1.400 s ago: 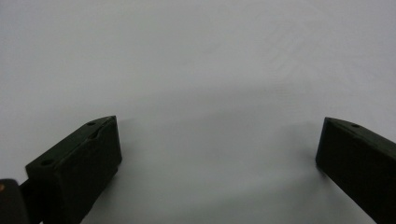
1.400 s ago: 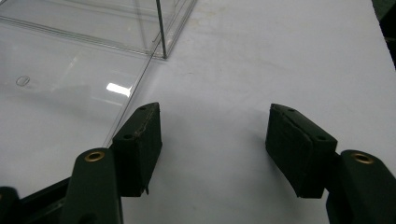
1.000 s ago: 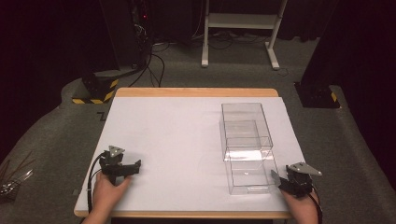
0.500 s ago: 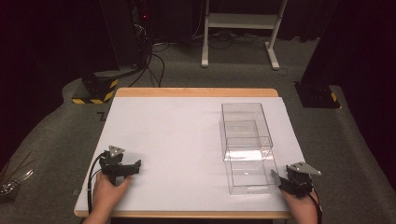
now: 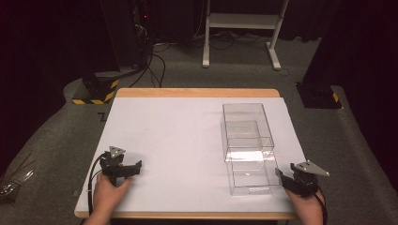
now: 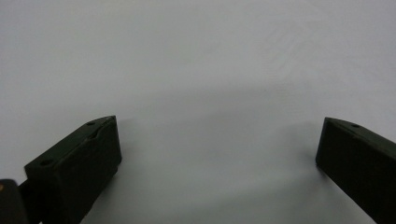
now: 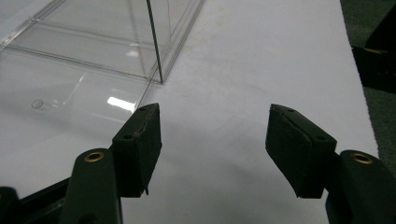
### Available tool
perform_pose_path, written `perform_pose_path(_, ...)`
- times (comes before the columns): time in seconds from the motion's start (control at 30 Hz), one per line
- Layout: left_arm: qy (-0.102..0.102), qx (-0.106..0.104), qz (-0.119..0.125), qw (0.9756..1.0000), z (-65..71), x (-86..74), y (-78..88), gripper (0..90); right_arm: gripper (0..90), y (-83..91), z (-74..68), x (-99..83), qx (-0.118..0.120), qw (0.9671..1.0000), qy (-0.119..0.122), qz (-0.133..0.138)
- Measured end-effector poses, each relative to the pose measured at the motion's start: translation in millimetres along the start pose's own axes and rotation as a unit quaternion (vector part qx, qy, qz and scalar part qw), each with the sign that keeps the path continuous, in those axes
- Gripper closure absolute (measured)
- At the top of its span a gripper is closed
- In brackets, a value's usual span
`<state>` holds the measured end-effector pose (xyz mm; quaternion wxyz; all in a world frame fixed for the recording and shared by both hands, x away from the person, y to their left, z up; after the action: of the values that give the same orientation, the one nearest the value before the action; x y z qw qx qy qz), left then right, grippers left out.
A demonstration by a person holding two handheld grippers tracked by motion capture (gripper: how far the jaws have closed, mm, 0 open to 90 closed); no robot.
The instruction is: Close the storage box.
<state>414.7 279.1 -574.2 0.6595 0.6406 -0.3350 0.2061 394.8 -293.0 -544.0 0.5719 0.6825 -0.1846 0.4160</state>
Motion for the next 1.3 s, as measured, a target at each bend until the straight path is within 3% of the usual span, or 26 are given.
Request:
perform_pose_path(0.5, 0.0, 0.0, 0.001, 1.0, 0.2, -0.1, 0.1, 0.3, 38.0, 12.3, -6.6, 16.2, 0.005, 0.9996, 0.015, 0.025)
perform_pose_path(1.3, 0.0, 0.0, 0.0, 1.0, 0.0, 0.0, 0.0, 0.3, 36.2, 40.3, -9.7, 32.1, 0.004, 0.9972, 0.011, 0.074)
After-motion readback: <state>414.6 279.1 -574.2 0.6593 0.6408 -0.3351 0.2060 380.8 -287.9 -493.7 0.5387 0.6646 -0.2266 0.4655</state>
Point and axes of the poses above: each handheld gripper's, and its own axes: y roughly backward along the jaws, x roughly out of its top, z roughly to its right, the point moved 9 cm from there along -y, roughly forward along the jaws, and after that the axes turned 3 degrees about x, right-handed, at the moved point
